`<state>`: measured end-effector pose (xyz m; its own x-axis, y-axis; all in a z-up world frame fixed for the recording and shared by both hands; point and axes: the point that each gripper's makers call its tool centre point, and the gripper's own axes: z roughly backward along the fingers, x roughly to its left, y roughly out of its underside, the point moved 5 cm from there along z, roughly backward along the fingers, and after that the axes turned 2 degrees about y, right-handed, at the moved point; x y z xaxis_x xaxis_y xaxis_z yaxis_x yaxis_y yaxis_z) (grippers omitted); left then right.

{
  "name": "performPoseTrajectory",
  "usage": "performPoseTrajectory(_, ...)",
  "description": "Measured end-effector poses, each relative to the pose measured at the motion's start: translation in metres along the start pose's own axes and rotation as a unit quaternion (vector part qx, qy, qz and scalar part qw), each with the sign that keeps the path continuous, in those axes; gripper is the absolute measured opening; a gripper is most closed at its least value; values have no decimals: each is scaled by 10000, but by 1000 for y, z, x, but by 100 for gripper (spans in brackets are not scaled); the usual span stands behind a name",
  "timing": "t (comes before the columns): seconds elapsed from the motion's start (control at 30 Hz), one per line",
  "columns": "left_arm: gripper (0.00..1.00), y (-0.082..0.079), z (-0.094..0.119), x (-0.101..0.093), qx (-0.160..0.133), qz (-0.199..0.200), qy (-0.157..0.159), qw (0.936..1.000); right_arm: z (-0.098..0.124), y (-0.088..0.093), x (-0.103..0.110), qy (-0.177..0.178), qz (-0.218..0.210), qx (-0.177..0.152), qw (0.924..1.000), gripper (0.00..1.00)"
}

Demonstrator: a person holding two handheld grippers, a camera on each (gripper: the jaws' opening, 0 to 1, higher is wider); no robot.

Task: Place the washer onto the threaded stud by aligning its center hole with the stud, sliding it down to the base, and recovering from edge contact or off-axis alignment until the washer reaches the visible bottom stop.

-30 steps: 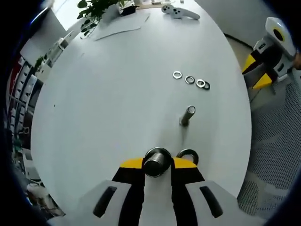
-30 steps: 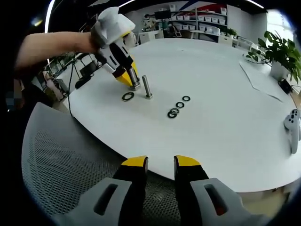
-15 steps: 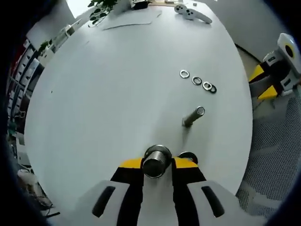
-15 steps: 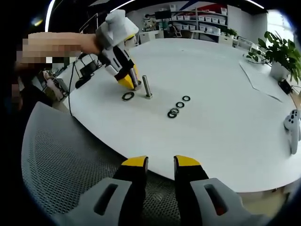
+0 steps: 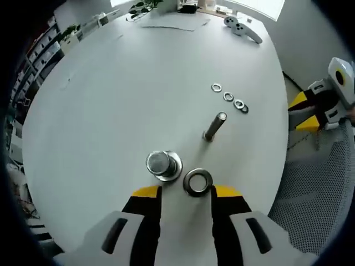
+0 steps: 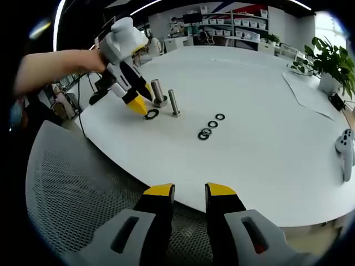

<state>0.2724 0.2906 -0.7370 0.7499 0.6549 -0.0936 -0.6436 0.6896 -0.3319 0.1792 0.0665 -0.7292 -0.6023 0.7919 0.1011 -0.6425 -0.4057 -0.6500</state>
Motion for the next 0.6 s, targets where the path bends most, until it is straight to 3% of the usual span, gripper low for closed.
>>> performPoseTrajectory(0.2,33,-2,-5,-11,-175,43,117,9998,0,0,0,4,-7,-3,10000,25)
performPoseTrajectory(0.33,33,-2,-12,-19,0,-119,172,9998,0,0,0,1,-3,4,10000,25)
performPoseTrajectory(0.53,31,-6,-15,-18,114,-563,-4,9983,0,0,0,-4,-8,6,10000,25)
performPoseTrajectory(0.6,28,-5,-15,-15,195,-909,-196,9955,0,0,0,-5,-8,4,10000,25)
